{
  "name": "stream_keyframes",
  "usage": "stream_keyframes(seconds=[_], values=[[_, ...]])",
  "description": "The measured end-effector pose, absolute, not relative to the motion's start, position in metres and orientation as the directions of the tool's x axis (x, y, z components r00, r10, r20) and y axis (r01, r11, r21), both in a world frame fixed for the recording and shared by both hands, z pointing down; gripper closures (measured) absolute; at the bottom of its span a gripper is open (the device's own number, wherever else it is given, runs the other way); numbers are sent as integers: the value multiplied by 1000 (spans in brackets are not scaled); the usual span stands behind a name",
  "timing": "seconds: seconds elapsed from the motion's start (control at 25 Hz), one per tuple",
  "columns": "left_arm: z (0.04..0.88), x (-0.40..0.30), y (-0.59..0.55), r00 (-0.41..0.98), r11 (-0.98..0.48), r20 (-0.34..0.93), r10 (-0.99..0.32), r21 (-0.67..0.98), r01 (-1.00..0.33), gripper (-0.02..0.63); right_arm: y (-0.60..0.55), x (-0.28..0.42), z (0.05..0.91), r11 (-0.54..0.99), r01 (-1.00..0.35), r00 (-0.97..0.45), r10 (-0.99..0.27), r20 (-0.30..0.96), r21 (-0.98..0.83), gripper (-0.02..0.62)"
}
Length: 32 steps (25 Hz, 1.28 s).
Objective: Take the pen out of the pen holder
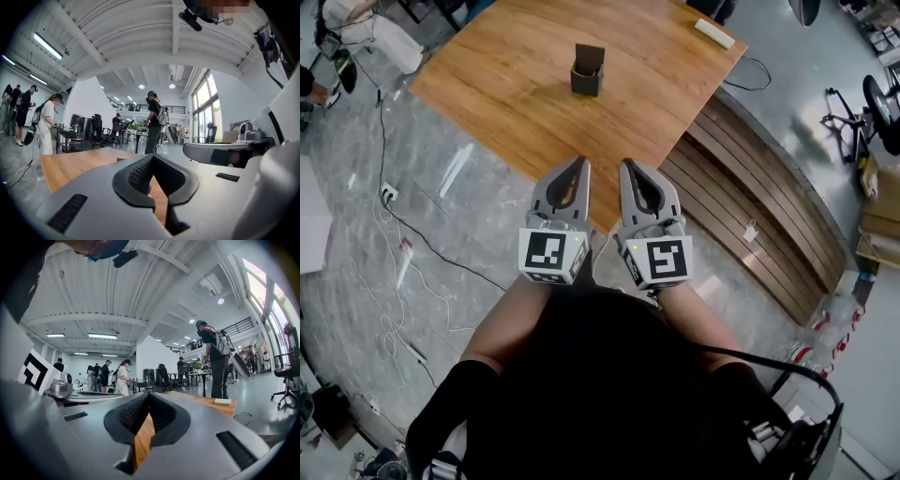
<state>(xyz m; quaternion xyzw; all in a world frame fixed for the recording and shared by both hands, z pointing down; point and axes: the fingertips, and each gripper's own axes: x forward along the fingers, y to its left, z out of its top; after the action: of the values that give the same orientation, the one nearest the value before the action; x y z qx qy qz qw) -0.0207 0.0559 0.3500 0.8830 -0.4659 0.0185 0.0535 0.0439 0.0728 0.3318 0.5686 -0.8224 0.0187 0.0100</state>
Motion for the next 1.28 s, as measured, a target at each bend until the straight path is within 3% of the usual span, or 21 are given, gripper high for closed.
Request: stream_keyframes(seconds=[0.44,0.84,1.28], values=[[365,-64,-88,601,-592,122,-790,104,-799,606,-74,10,345,312,-950,-311,-945,97,-1,581],[401,-45,-152,617,-605,176,-767,121,-787,606,-143,29,379,302,-953,-303,-938,165,-33,581],[461,-24,-205,587,-574,284,-758,136,-807,606,-210,47,459,354,-931,-362,-873,326,-88,580]])
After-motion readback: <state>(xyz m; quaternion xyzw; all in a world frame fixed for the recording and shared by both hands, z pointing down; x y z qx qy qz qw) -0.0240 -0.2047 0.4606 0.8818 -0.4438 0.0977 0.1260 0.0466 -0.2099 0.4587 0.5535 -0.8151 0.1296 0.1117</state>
